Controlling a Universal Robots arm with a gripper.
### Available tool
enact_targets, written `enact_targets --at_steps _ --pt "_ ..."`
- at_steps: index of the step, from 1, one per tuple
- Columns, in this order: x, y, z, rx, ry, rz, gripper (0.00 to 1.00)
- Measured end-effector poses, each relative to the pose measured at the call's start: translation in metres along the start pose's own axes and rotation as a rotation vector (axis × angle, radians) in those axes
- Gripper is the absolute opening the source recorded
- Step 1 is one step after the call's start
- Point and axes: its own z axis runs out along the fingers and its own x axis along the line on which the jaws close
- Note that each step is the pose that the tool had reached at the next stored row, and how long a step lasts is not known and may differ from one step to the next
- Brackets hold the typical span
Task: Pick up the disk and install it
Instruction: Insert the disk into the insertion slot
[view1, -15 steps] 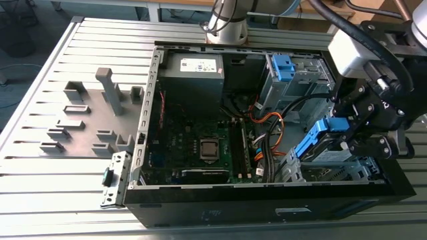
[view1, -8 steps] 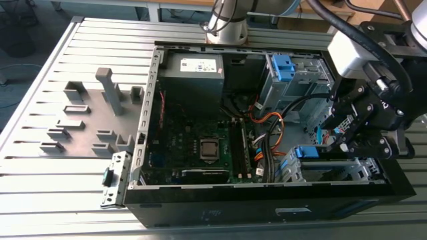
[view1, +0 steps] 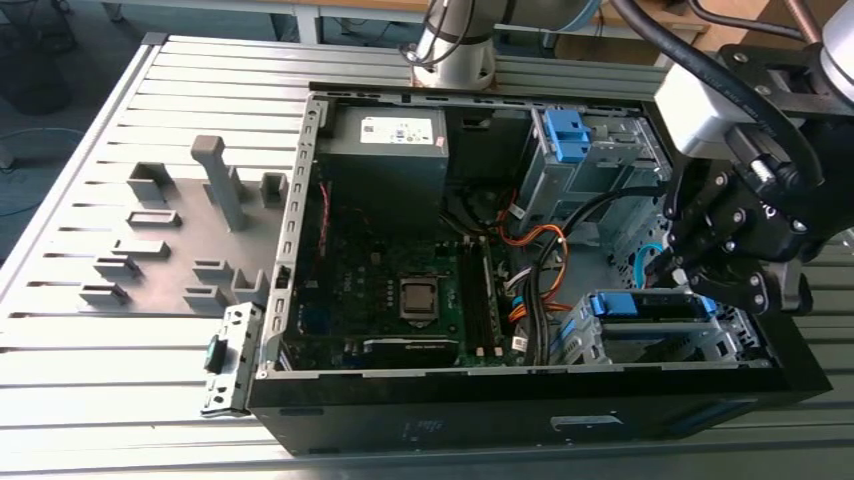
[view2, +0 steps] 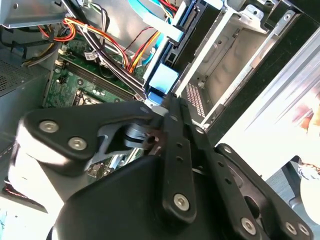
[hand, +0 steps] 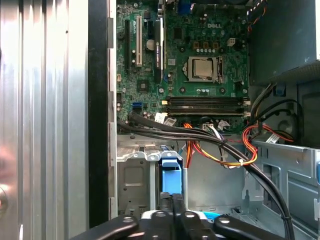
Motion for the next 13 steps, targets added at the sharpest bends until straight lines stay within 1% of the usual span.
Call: enact_targets --at_steps 1,2,3,10,13 --pt "0.0000 0.0000 0.0001 0.0000 0.0000 0.000 0.19" --pt "0.0000 0.0000 0.0002 0.0000 0.0000 0.000 0.13" --pt "0.0000 0.0000 0.0003 0.0000 0.0000 0.000 0.11" --pt "0.0001 0.0000 0.0010 0.0000 -0.0001 0.000 0.11" --pt "0.0004 -0.0008 0.0041 -0.0001 -0.0003 0.000 0.11"
